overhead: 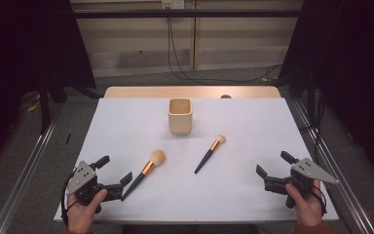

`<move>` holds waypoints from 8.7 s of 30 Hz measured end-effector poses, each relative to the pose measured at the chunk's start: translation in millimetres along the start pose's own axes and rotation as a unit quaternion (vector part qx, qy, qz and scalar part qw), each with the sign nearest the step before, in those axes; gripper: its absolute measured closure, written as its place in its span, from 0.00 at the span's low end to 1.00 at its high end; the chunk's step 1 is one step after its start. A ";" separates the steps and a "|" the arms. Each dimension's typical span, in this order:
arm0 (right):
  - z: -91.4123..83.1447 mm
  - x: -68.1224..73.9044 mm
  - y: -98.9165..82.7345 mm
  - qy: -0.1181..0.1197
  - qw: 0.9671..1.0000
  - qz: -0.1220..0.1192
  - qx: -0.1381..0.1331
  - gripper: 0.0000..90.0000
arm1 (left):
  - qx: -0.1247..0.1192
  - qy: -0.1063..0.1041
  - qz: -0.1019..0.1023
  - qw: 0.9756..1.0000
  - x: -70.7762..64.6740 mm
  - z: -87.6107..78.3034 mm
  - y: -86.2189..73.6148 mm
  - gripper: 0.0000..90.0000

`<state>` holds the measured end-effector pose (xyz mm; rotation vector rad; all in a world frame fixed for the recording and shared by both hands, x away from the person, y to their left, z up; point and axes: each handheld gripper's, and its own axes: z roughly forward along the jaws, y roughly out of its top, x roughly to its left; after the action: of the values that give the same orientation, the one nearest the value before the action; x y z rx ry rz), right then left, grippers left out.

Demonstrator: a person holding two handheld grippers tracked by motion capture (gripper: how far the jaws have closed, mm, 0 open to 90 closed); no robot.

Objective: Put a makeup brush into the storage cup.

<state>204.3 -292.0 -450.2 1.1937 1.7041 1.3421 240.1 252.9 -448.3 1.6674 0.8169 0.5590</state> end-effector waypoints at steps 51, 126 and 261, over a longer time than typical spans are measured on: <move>3.7 10.0 -3.5 0.024 1.000 -0.010 0.007 0.00 | 0.133 -0.060 0.023 0.989 -1.0 67.3 51.0 0.03; 4.7 11.3 -5.6 0.029 0.999 -0.020 0.028 0.00 | 0.540 -0.040 0.051 0.839 -12.0 162.9 44.8 0.24; 1.2 9.1 -7.9 0.020 1.000 0.015 -0.011 0.00 | 0.000 -0.085 -0.013 0.996 -11.5 115.5 111.4 0.74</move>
<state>199.9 -283.6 -457.7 1.1929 1.7004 1.4079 341.9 157.4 -368.4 1.6769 0.7128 0.3928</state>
